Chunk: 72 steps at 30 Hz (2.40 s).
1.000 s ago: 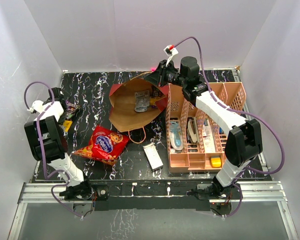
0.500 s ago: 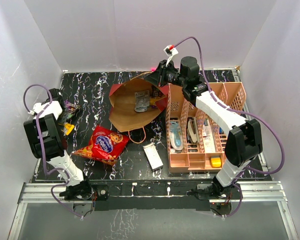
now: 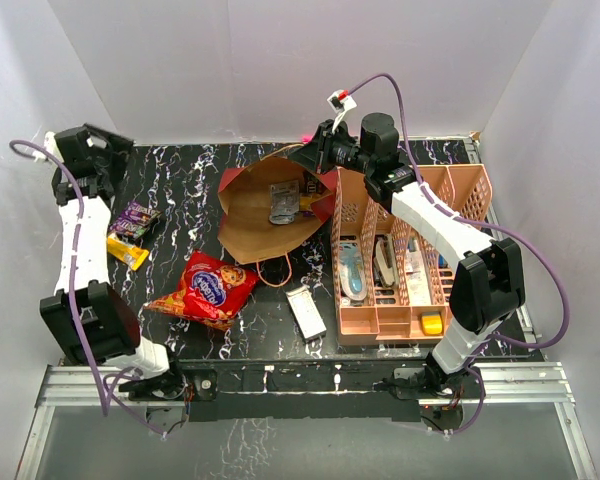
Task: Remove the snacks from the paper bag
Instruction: Take out the snack from the paper bag.
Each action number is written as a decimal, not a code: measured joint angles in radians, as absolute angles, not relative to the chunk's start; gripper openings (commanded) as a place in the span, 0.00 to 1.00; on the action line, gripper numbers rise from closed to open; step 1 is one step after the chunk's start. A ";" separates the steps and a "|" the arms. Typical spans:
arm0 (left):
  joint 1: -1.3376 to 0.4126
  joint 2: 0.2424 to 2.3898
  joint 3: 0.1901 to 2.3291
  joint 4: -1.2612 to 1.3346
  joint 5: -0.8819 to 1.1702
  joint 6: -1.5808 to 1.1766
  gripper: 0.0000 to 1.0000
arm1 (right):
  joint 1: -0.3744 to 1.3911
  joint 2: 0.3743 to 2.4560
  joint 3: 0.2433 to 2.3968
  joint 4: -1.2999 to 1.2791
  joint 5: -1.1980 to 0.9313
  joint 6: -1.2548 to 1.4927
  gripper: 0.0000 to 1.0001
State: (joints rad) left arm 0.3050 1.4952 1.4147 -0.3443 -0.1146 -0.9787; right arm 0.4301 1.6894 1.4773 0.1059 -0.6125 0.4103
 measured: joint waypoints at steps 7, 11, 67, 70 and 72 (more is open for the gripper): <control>0.163 1.479 1.358 0.009 0.442 -0.909 0.77 | 0.430 1.689 1.475 0.106 -0.611 0.407 0.08; 0.008 1.456 1.335 0.062 0.629 -0.786 0.78 | 0.430 1.683 1.472 0.105 -0.604 0.397 0.08; -0.596 1.943 1.170 0.238 -0.387 -0.239 0.68 | 0.437 1.674 1.456 0.131 -0.650 0.426 0.08; -0.590 1.969 1.190 0.265 -0.376 -0.246 0.75 | 0.439 1.674 1.457 0.131 -0.649 0.425 0.08; -0.587 1.982 1.192 0.286 -0.373 -0.250 0.85 | 0.443 1.674 1.459 0.128 -0.648 0.425 0.08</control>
State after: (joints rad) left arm -0.5873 1.9823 1.1915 0.2855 -0.3733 -0.2501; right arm 0.4435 1.6745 1.4586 0.1284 -0.6479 0.4248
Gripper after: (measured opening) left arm 0.740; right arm 0.077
